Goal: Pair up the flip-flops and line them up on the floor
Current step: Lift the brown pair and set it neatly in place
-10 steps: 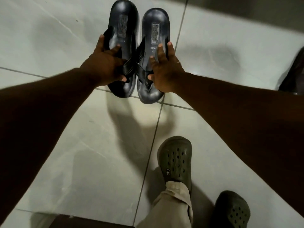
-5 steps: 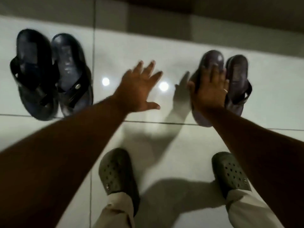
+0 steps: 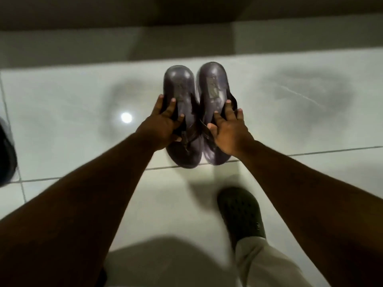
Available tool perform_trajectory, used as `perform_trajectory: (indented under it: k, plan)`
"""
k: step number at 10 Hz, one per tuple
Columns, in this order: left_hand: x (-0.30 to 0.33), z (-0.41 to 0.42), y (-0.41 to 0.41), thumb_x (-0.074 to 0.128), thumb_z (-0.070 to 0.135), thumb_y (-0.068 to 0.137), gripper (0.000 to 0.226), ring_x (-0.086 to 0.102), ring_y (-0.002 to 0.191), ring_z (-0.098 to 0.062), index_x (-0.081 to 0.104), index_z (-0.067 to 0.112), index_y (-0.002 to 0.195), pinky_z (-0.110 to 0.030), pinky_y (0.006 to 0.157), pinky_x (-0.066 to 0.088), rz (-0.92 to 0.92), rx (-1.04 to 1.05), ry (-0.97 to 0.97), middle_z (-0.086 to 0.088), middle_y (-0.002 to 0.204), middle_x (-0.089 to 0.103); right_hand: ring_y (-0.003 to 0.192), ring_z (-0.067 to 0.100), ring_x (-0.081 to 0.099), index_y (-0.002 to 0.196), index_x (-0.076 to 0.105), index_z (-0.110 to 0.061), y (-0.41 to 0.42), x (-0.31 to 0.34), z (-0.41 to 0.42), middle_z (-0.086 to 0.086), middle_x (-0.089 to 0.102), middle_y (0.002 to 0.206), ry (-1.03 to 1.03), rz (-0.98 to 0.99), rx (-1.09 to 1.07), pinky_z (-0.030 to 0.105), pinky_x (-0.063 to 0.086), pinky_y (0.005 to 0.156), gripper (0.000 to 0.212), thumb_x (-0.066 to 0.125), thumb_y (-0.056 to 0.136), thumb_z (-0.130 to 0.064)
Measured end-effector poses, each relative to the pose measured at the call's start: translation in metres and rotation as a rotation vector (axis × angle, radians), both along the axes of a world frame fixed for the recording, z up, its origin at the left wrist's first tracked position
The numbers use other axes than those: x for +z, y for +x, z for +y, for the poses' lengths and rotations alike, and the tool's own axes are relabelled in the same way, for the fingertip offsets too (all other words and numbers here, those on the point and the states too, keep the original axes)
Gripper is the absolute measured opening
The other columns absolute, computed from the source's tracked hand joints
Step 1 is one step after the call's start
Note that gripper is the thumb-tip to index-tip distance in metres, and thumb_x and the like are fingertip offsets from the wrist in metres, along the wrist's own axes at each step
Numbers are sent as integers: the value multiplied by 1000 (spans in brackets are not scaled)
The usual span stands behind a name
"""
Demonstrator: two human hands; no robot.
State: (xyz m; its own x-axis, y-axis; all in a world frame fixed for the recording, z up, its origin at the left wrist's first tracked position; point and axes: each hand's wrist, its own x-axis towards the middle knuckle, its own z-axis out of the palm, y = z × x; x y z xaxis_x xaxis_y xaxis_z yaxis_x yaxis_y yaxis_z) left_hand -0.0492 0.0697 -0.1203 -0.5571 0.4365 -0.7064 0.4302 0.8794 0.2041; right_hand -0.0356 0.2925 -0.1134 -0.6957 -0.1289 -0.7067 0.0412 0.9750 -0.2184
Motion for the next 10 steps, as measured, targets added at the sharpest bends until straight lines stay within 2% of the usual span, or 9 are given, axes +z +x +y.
perform_trajectory:
  k: [2, 3, 4, 5, 8, 9, 10]
  plan:
    - [5, 136, -17, 52, 49, 89, 80, -26, 143, -46, 10, 26, 153, -58, 121, 11, -15, 199, 106, -15, 162, -17, 151, 39, -1, 150, 30, -19, -45, 4, 129, 10, 4, 165, 70, 53, 98, 57, 6, 121, 56, 27, 100, -44]
    - [4, 221, -33, 54, 47, 89, 80, -26, 144, -43, 10, 28, 153, -55, 122, 9, -9, 168, 160, -11, 162, -19, 151, 36, -11, 151, 26, -13, -59, 9, 206, 15, 8, 164, 196, 6, 200, 54, -2, 121, 54, 22, 103, -37]
    - [5, 262, -34, 53, 48, 89, 80, -25, 145, -42, 8, 28, 153, -54, 120, 12, -7, 125, 153, -9, 163, -19, 151, 31, -16, 153, 18, -9, -57, 14, 244, 19, 1, 164, 231, -45, 112, 49, -5, 123, 58, 22, 103, -38]
    - [6, 288, -30, 50, 51, 89, 80, -24, 145, -42, 7, 29, 153, -53, 119, 15, 11, 70, 124, -9, 163, -18, 150, 34, -16, 154, 16, -13, -48, 20, 269, 20, -10, 163, 201, -55, 26, 45, -6, 123, 59, 23, 103, -41]
    - [11, 253, -30, 49, 51, 90, 79, -17, 148, -42, 7, 29, 153, -52, 122, 12, 50, 17, 125, -11, 163, -14, 147, 45, -17, 154, 15, -19, -42, 13, 241, 11, -18, 163, 104, -93, -165, 49, 1, 122, 62, 24, 100, -49]
    - [15, 246, -33, 50, 51, 89, 81, -17, 148, -42, 6, 29, 153, -53, 122, 11, 51, 19, 119, -12, 163, -14, 147, 45, -18, 155, 15, -19, -47, 11, 228, 10, -17, 163, 96, -85, -157, 53, 2, 122, 64, 24, 100, -50]
    - [22, 236, -38, 53, 54, 86, 90, -14, 149, -38, -1, 28, 153, -55, 122, 7, 44, 103, 175, -11, 164, -11, 148, 43, -14, 152, 17, -31, -51, 15, 227, 0, -13, 165, 160, -58, -191, 65, 9, 116, 65, 25, 94, -60]
